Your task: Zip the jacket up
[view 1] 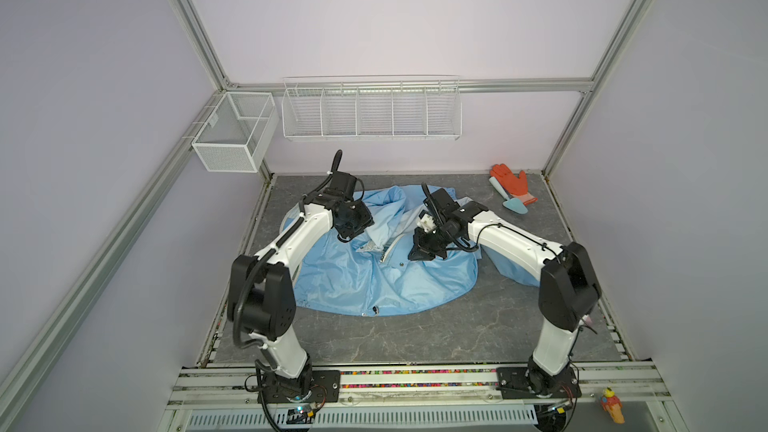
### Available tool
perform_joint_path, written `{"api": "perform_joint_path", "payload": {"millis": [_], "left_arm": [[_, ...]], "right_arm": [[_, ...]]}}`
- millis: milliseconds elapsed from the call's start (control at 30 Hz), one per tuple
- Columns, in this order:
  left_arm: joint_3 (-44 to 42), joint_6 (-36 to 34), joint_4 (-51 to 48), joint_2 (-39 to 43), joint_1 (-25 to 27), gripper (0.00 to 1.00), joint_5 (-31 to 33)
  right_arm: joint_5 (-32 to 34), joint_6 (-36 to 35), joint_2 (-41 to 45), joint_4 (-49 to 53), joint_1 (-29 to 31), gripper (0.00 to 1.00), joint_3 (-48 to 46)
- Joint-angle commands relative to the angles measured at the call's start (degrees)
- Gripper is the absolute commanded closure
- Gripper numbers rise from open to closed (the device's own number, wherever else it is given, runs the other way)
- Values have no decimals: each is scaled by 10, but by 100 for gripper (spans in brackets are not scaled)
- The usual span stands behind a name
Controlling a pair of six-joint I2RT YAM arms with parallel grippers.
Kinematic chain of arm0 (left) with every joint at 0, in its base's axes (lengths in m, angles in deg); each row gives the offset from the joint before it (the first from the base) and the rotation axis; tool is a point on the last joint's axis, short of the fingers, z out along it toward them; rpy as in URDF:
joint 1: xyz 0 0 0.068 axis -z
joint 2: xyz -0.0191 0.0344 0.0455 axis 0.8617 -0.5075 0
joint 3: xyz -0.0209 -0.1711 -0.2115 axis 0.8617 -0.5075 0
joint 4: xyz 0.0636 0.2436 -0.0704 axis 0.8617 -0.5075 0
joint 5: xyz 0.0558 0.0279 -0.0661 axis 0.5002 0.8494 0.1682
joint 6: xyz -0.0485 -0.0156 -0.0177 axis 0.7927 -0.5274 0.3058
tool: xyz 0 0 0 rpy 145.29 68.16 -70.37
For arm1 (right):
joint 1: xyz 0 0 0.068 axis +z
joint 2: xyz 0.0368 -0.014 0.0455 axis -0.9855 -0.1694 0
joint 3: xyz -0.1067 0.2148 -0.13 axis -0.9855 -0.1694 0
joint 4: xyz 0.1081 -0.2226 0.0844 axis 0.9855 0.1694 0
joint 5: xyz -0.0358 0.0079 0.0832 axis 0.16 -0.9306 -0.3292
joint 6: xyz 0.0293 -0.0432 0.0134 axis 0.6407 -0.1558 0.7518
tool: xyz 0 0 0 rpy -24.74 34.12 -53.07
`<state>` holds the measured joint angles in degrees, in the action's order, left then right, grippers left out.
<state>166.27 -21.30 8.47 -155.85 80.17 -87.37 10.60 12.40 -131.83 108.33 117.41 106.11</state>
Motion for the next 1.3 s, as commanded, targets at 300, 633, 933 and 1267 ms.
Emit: {"api": "perform_joint_path", "payload": {"millis": [300,633,933,1267], "left_arm": [[140,-8,46,-195,17,90,-24],[384,-11,-37,-369,8,93,-11],[603,58,-62,-495,-38,93,-9],[409,48,15,-280,-18,60,-23]], "right_arm": [[25,-96,127,85,-3,93,-189],[53,-99,195,119,-3,93,-295],[86,-112,217,173,-4,92,-301],[249,-154,203,272,-16,23,-39]]}}
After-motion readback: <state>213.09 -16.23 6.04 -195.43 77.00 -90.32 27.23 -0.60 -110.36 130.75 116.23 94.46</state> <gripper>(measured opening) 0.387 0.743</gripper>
